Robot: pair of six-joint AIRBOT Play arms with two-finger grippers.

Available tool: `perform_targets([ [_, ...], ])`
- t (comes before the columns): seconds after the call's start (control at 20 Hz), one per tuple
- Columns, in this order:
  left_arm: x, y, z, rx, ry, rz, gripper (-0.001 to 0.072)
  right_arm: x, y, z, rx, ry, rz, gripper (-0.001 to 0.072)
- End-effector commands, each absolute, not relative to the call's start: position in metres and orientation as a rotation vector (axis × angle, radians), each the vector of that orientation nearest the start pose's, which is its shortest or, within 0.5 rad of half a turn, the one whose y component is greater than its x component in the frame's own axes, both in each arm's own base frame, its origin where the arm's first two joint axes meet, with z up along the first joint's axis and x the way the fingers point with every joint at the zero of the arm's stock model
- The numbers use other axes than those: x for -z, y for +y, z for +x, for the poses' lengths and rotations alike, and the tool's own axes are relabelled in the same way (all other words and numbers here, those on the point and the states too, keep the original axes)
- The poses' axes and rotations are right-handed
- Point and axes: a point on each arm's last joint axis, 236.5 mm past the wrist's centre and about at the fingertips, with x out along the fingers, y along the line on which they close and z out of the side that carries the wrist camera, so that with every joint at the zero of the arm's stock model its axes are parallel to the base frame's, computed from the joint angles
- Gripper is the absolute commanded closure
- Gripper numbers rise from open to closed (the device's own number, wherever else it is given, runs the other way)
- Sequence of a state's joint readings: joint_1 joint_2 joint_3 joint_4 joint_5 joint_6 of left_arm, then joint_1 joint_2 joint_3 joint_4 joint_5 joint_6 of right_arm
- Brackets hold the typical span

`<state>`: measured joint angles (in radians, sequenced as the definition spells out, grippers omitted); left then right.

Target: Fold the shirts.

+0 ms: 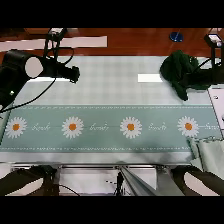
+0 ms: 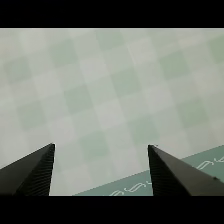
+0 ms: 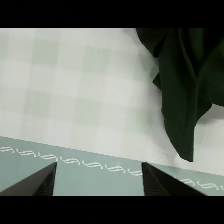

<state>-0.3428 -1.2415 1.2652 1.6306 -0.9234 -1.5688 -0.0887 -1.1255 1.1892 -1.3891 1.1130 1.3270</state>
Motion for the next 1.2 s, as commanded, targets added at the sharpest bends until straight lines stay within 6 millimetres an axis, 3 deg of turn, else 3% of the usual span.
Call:
perform_targets([
  [0.0, -0.092, -0.142, 0.430, 0.292, 0.879, 0.211, -0.0001, -0.087, 0.004, 0.393, -0.151, 1.025, -0.017, 0.0101],
  [0.75, -0.093, -0.143, 0.432, 0.293, 0.869, 0.209, -0.0001, -0.087, 0.004, 0.394, -0.152, 1.024, -0.017, 0.0100],
  [1.0, -0.088, -0.148, 0.438, 0.302, 0.862, 0.198, -0.0001, -0.095, 0.003, 0.407, -0.141, 0.960, -0.012, 0.0100],
  [1.15, -0.081, -0.151, 0.445, 0.304, 0.857, 0.198, -0.0001, -0.114, 0.012, 0.429, -0.150, 0.836, 0.048, 0.0100],
])
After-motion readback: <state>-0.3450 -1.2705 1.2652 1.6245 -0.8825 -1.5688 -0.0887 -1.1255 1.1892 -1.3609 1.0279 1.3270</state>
